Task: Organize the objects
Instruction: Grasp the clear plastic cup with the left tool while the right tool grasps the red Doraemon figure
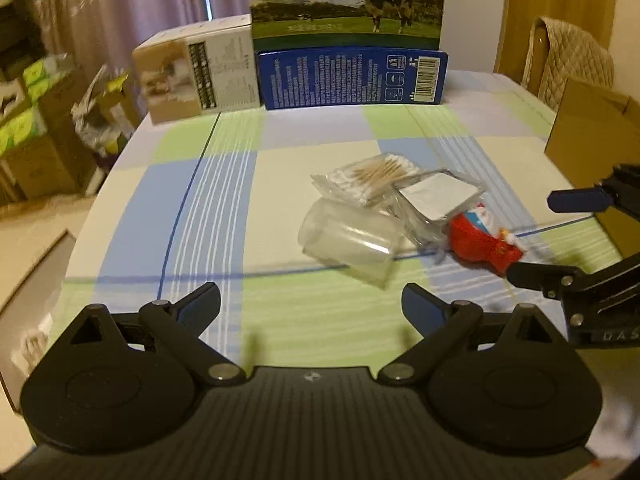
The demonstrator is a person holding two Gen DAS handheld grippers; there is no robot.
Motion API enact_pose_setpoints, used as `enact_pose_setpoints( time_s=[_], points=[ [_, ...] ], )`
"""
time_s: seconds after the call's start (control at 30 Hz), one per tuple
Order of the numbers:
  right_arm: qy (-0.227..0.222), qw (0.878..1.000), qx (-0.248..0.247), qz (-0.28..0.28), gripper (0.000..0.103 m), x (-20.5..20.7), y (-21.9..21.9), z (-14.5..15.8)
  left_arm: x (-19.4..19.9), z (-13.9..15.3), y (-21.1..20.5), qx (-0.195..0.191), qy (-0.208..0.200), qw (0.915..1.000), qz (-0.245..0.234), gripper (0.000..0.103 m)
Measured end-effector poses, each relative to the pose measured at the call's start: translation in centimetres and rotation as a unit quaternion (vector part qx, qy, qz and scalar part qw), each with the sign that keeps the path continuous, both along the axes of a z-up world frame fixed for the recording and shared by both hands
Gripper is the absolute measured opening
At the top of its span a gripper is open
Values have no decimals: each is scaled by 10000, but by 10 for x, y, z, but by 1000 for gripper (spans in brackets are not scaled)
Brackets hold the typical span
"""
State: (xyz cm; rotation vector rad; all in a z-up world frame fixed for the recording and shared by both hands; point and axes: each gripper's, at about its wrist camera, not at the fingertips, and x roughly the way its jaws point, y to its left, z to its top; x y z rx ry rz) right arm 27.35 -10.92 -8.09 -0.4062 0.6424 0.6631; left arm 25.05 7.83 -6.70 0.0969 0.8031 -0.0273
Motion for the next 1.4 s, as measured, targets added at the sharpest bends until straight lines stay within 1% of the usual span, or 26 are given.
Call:
enact_pose_setpoints(
  time_s=[0.03,0.1,0.17,0.27,0.3,0.33,0.4,0.47,0.53,0.67,0.77,0.83,0.9,0.97,1.03,1.1,1.23,1.37,1.4],
  points=[
    [20,10000,-24,9,71,4,2,-4,4,-3,-1,58,-17,10000,-65,95],
    [115,9999,-44,-23,63,13,5,-12,12,-9,-3,184,-54,9996,-212,95],
    [230,9997,-76,-7,60,21,7,-21,20,-14,-3,274,-88,9990,-348,95],
    [134,9994,-313,74,55,24,15,-30,27,-18,-1,258,-141,9985,-464,95],
    [117,9992,-368,90,48,26,16,-33,30,-19,0,226,-172,9982,-525,95],
    [137,9991,-384,86,45,28,16,-34,33,-22,0,219,-179,9979,-591,95],
    [263,9990,-353,35,43,31,15,-32,38,-24,-2,247,-239,9967,-735,95],
    [427,9986,-303,-48,42,33,13,-28,43,-27,-4,224,-323,9952,-897,95],
    [560,9981,-245,-121,41,34,11,-26,46,-28,-5,178,-358,9948,-940,95],
    [622,9974,-234,-261,41,35,8,-23,53,-30,-4,55,-370,9941,-1022,94],
    [687,9969,-196,-319,41,36,6,-23,58,-31,-3,-179,-310,9946,-975,90],
    [695,9969,-183,-335,41,36,5,-22,59,-33,-5,-205,-248,9945,-992,86],
    [722,9966,-156,-355,41,36,5,-23,60,-36,-7,-161,-216,9947,-993,84],
    [795,9960,-96,-385,41,37,4,-22,60,-37,-7,-170,-222,9953,-924,80],
    [915,9947,30,-471,41,38,1,-21,60,-37,-5,-282,-240,9958,-837,73],
    [1066,9925,182,-570,41,40,-2,-19,60,-37,-6,-303,-213,9959,-825,69],
    [1119,9909,270,-697,41,42,-7,-15,58,-34,-5,-319,-157,9973,-646,68],
    [1171,9896,321,-768,41,43,-12,-11,49,-23,-3,-540,-189,9970,-518,68],
    [1184,9892,330,-802,39,43,-13,-11,46,-20,-3,-580,-188,9969,-505,68]
  ],
)
